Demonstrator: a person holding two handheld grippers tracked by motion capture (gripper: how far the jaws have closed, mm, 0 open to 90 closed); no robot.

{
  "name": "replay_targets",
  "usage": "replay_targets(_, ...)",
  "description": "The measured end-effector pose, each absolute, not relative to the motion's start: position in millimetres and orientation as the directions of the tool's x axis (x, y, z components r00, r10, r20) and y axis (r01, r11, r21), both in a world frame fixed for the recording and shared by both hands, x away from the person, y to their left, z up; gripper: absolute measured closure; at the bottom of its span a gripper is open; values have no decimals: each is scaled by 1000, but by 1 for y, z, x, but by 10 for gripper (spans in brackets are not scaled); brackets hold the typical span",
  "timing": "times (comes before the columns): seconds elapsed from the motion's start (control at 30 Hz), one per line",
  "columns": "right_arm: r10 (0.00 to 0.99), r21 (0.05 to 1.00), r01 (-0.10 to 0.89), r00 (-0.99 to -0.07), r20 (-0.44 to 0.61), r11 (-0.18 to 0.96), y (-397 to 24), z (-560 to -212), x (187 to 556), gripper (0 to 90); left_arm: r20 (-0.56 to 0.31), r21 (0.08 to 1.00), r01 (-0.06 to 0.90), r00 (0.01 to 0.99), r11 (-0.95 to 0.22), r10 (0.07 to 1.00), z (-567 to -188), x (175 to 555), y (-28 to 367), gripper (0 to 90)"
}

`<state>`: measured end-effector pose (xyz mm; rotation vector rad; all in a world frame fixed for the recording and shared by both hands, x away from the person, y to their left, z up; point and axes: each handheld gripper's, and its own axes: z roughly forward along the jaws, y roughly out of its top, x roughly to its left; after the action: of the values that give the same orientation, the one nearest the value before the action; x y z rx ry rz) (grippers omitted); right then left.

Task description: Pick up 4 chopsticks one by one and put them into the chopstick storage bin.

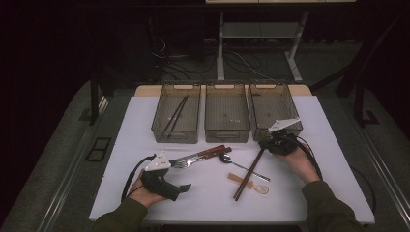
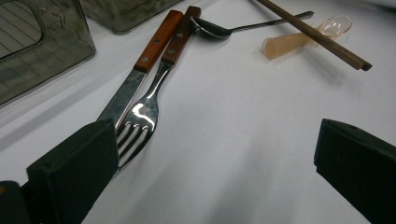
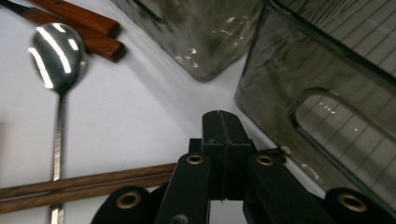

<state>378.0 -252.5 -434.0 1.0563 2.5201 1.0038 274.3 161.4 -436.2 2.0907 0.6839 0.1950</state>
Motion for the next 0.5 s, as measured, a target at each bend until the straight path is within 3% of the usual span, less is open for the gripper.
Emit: replay_targets(0.5,720,641,562,-694,21,523,-251,-445,389,899,-117,802,395,840,-448,530,-437,274,161,0)
